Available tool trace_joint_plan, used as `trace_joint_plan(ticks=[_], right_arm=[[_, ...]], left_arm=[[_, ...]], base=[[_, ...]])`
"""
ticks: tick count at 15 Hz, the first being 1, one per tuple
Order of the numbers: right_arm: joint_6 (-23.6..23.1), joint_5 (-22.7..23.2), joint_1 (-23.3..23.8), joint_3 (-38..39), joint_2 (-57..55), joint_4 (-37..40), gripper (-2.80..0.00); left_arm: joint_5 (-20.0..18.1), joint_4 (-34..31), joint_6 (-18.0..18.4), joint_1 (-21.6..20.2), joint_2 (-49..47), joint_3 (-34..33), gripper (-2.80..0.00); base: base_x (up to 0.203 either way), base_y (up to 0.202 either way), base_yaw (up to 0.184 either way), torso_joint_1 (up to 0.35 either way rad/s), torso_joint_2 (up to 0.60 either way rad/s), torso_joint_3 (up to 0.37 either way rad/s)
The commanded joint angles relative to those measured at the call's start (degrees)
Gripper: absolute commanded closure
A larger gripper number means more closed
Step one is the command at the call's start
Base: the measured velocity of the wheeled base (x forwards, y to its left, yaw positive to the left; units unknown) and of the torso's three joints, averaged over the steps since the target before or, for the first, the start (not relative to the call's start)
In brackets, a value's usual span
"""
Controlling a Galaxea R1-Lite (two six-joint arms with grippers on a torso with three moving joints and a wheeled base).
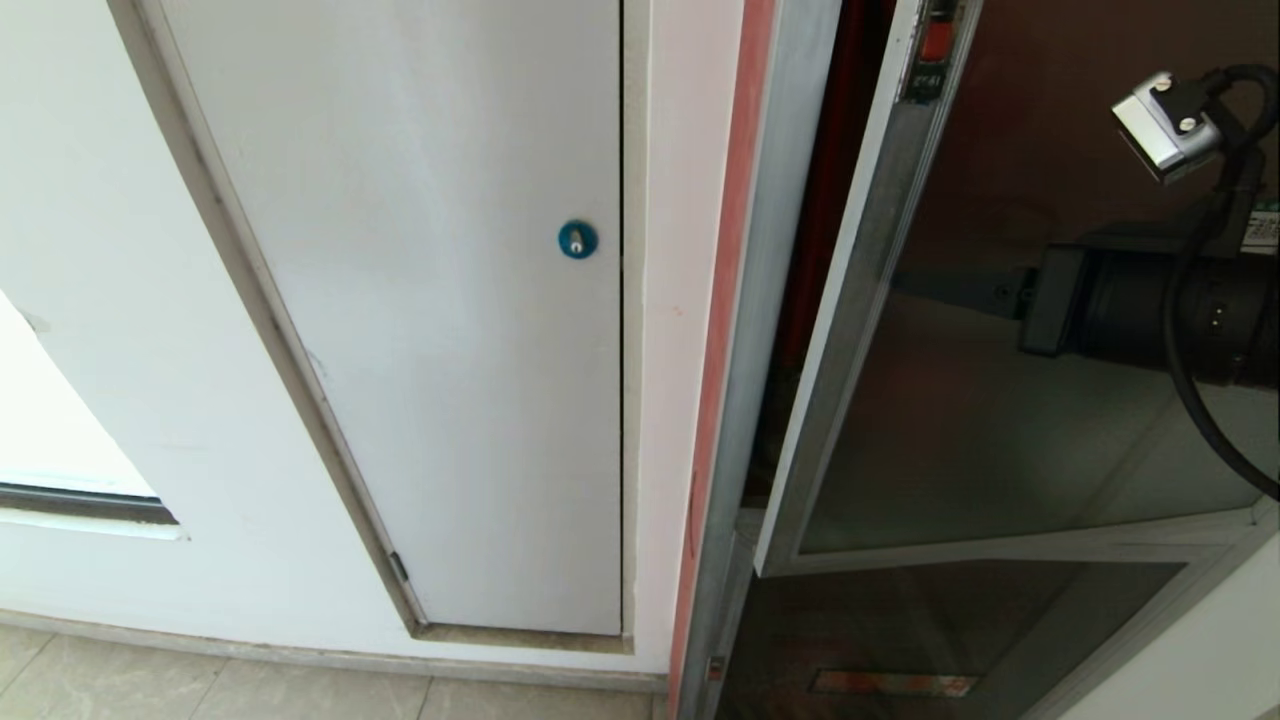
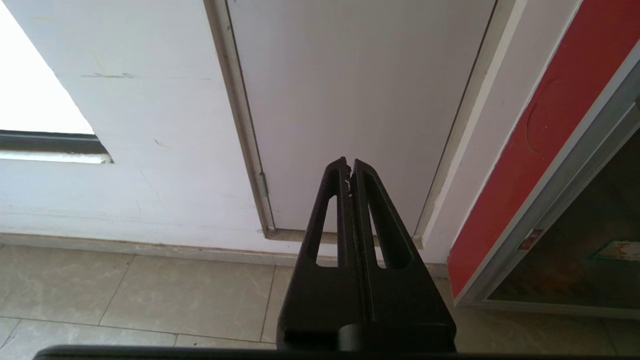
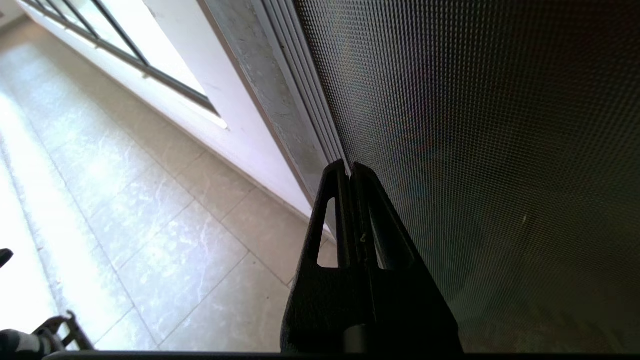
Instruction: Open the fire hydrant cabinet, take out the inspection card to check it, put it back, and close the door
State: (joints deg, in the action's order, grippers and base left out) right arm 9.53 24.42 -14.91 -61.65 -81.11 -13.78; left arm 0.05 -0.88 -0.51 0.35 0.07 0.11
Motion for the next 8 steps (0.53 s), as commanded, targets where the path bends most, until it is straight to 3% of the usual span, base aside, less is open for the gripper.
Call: trace_joint_plan(ticks=[1, 8], right_arm=[[0.0, 0.0, 0.0, -0.2, -3.3, -3.7, 0.0], [0.0, -0.1, -0.4, -3.6, -9.0, -9.2, 0.0]], left_arm=[[0.0, 0.0, 0.0, 0.0, -0.1, 0.0, 0.0], [0.0, 0.0, 0.0, 0.0, -0.1, 0.0, 0.0]], base=[[0.0, 0.0, 0.0, 0.0, 0.0, 0.0], [0.0, 0.0, 0.0, 0.0, 0.0, 0.0]])
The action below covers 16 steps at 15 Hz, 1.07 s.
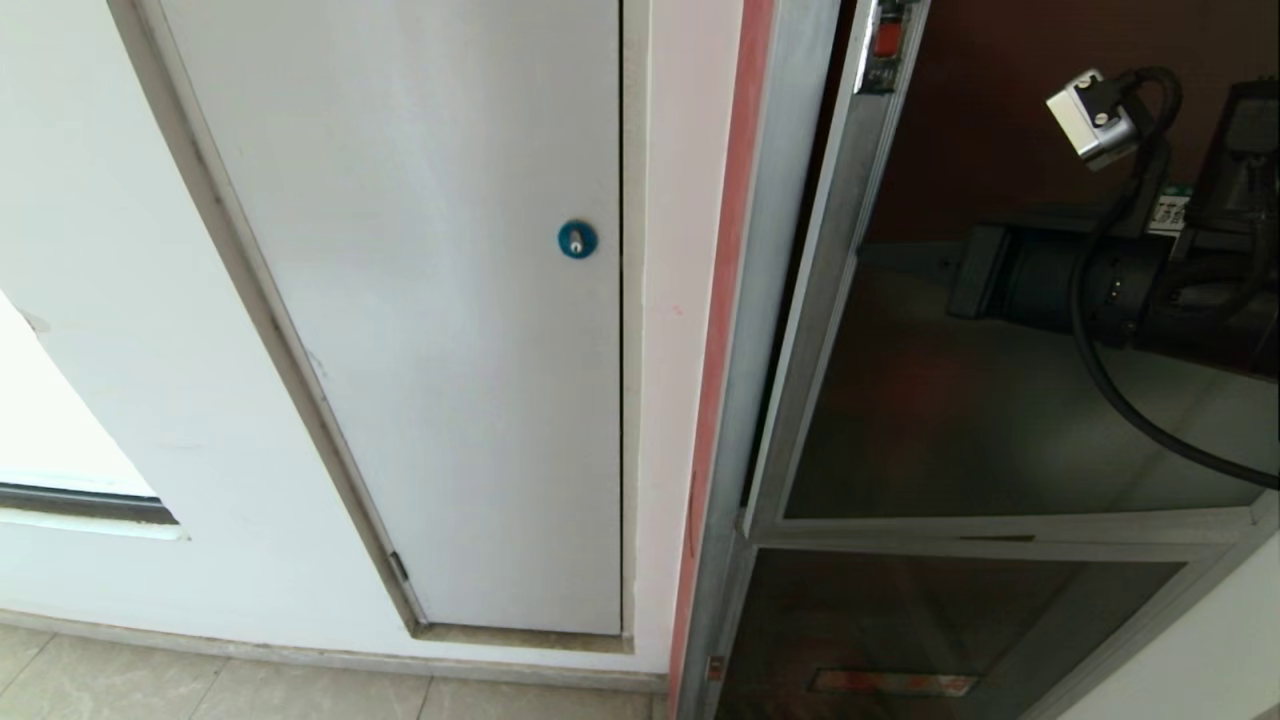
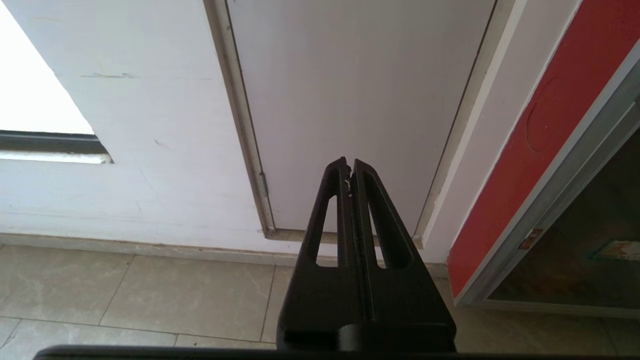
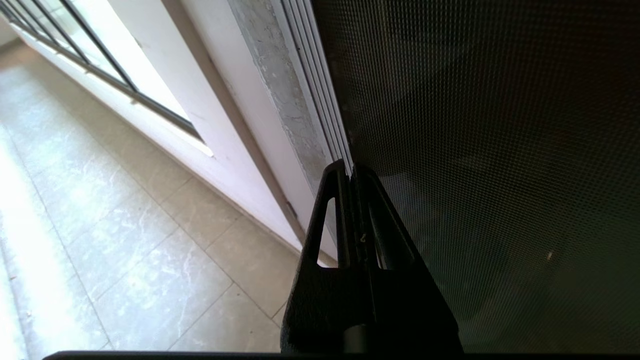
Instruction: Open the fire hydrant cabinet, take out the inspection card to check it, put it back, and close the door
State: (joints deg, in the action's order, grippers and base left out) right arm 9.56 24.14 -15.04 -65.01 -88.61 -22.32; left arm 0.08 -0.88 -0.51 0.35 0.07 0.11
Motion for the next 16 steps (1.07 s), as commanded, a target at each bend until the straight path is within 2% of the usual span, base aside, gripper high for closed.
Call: trace_joint_plan(ticks=[1, 4, 6, 10, 16], right_arm=[[0.0, 0.2, -0.4, -0.6, -1.8, -0.7, 0.0], [0.1, 0.1, -1.7, -2.6, -3.2, -0.8, 0.0], [0.1, -2.0, -2.8, -4.4, -4.7, -0.8, 0.0], [0.1, -2.4, -4.8, -4.2, -4.2, -0.7, 0.0], [-0.1, -6.1, -4.7, -4.8, -4.7, -0.8, 0.0]], left_arm=[[0.0, 0.0, 0.0, 0.0, -0.1, 0.0, 0.0], [0.0, 0.0, 0.0, 0.0, -0.1, 0.0, 0.0], [0.0, 0.0, 0.0, 0.0, -0.1, 0.0, 0.0], [0.0, 0.0, 0.0, 0.0, -0.1, 0.0, 0.0], [0.0, 0.0, 0.0, 0.0, -0.1, 0.0, 0.0]], base=[[0.0, 0.0, 0.0, 0.0, 0.0, 0.0], [0.0, 0.0, 0.0, 0.0, 0.0, 0.0], [0.0, 0.0, 0.0, 0.0, 0.0, 0.0], [0.0, 0.0, 0.0, 0.0, 0.0, 0.0], [0.0, 0.0, 0.0, 0.0, 0.0, 0.0]])
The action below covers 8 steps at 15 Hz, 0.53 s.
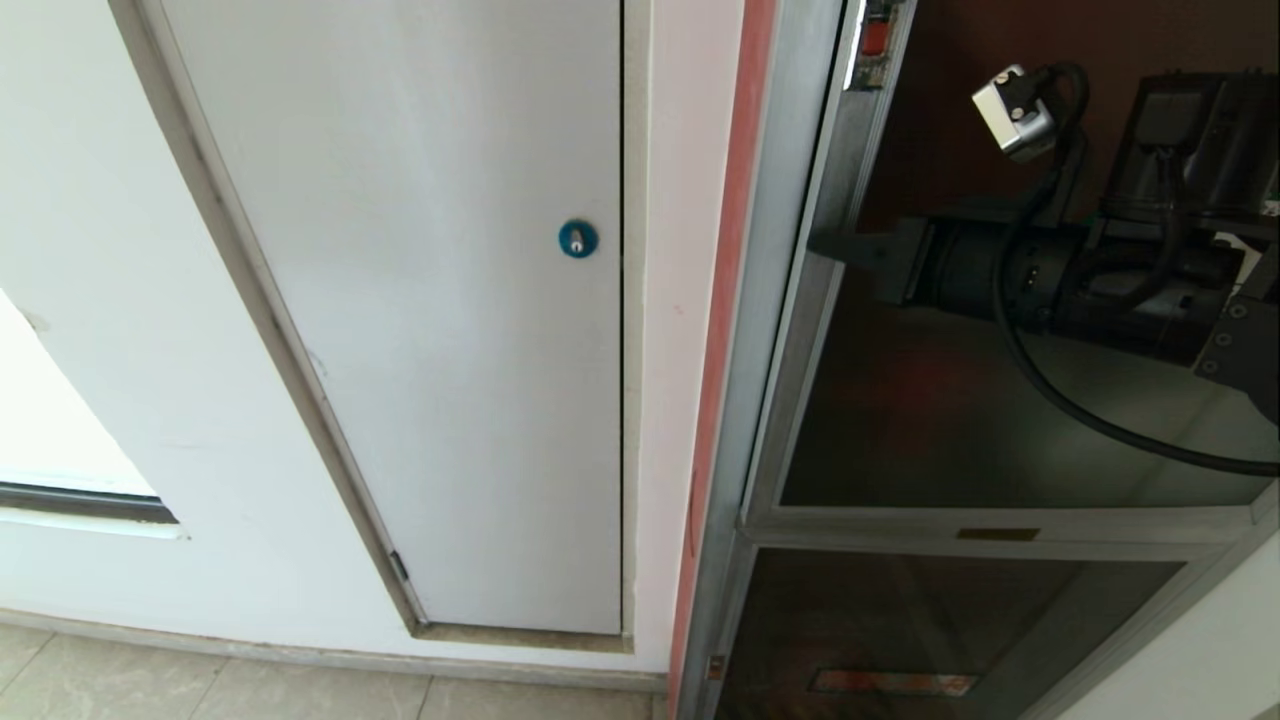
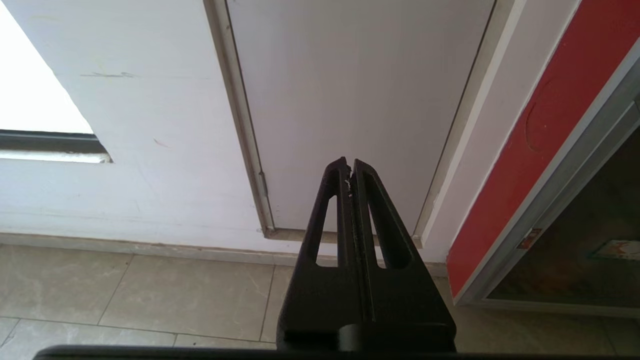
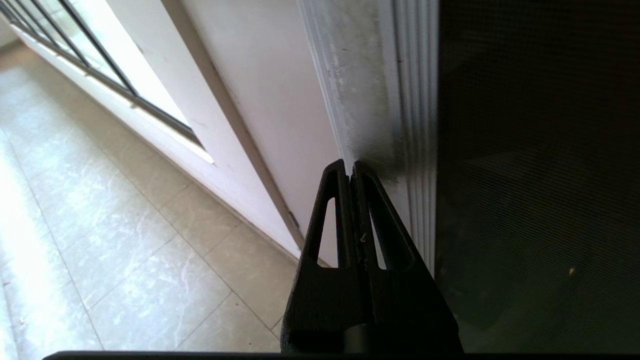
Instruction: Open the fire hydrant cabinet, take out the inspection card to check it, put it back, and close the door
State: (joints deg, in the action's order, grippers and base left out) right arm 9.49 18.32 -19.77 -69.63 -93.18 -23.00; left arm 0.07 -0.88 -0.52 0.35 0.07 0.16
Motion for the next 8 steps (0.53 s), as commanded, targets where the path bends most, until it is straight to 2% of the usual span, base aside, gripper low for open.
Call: trace_joint_plan(ticks=[1, 3, 8], right_arm=[[0.0, -1.0, 0.0, -0.8, -0.2, -0.2, 0.0], [-0.1, -1.6, 0.0, -1.8, -0.8, -0.2, 0.0], [-0.1, -6.3, 0.3, -4.0, -2.9, -0.5, 0.0]], left_arm=[[0.0, 0.0, 0.0, 0.0, -0.1, -0.1, 0.0], [0.0, 0.0, 0.0, 0.0, -0.1, -0.1, 0.0], [0.0, 0.0, 0.0, 0.0, -0.1, -0.1, 0.0]], base=[[0.0, 0.0, 0.0, 0.0, 0.0, 0.0], [0.0, 0.0, 0.0, 0.0, 0.0, 0.0], [0.0, 0.0, 0.0, 0.0, 0.0, 0.0]])
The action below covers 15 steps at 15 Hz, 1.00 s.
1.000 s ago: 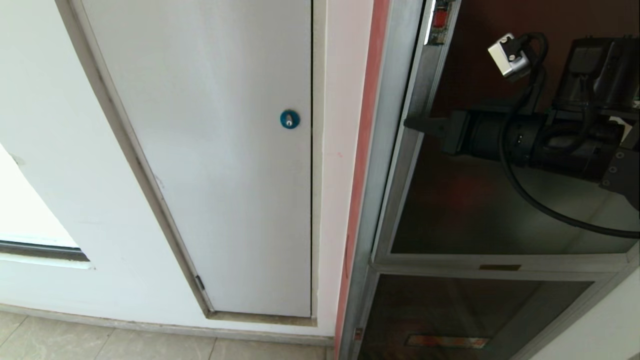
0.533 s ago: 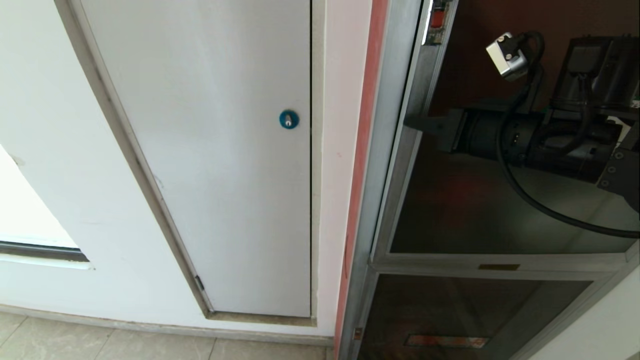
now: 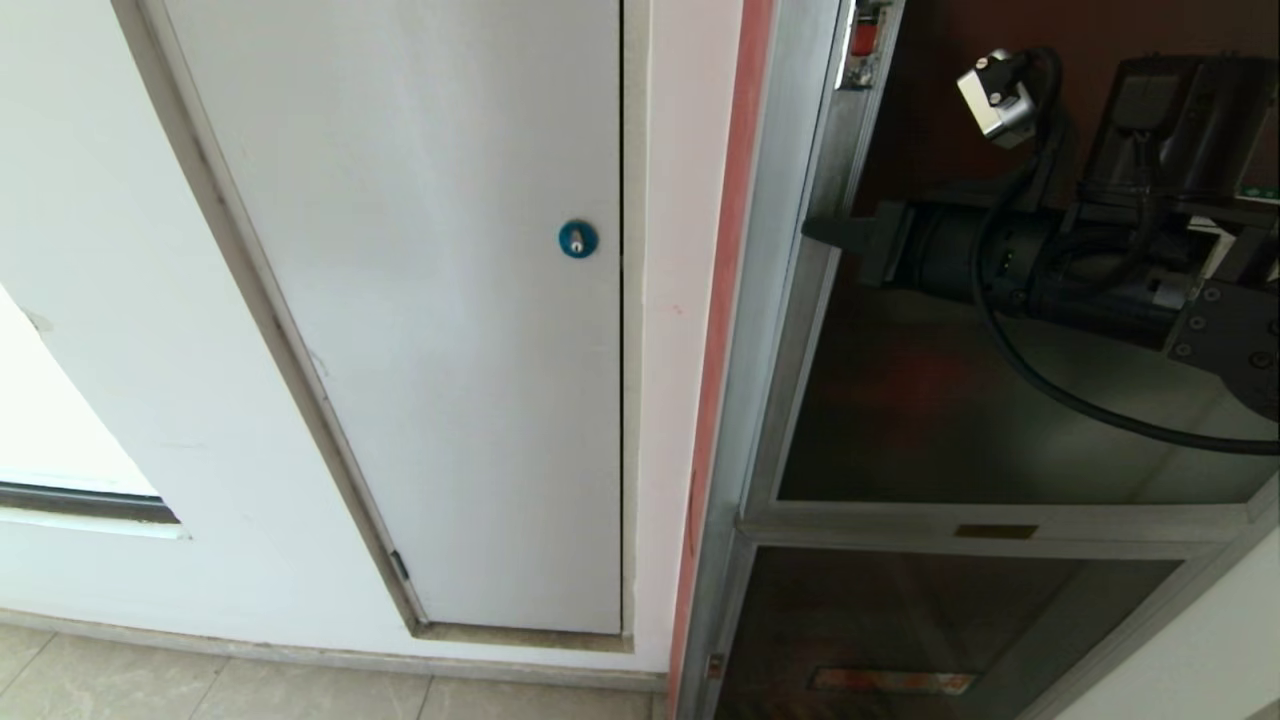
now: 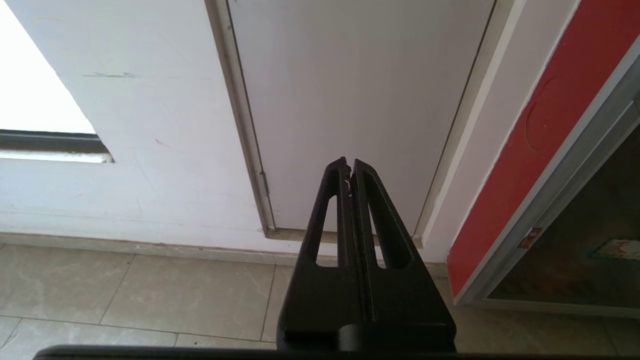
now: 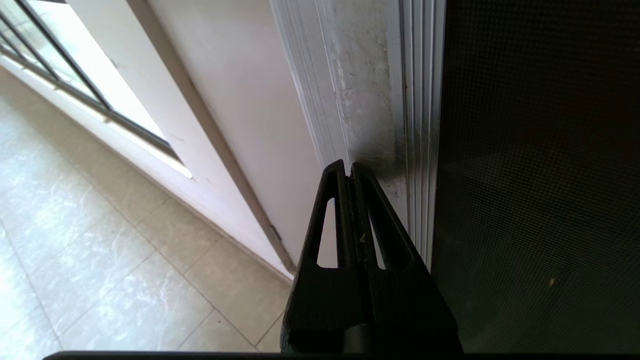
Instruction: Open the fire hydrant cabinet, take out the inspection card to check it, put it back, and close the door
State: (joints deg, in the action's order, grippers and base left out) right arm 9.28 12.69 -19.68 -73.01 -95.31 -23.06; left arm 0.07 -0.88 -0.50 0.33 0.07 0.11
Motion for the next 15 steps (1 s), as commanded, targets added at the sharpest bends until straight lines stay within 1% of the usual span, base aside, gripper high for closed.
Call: trace_joint_plan(ticks=[1, 10, 15], right_arm=[[0.0, -1.7, 0.2, -1.2, -1.4, -0.4, 0.0], [0.0, -5.8, 1.3, -4.6, -4.9, -0.4, 0.0], [0.1, -6.2, 1.4, -5.0, -5.1, -0.5, 0.0]], left_arm=[[0.0, 0.0, 0.0, 0.0, -0.1, 0.1, 0.0], [0.0, 0.0, 0.0, 0.0, -0.1, 0.0, 0.0], [0.0, 0.0, 0.0, 0.0, -0.1, 0.1, 0.0]], base=[[0.0, 0.0, 0.0, 0.0, 0.0, 0.0], [0.0, 0.0, 0.0, 0.0, 0.0, 0.0], [0.0, 0.0, 0.0, 0.0, 0.0, 0.0]])
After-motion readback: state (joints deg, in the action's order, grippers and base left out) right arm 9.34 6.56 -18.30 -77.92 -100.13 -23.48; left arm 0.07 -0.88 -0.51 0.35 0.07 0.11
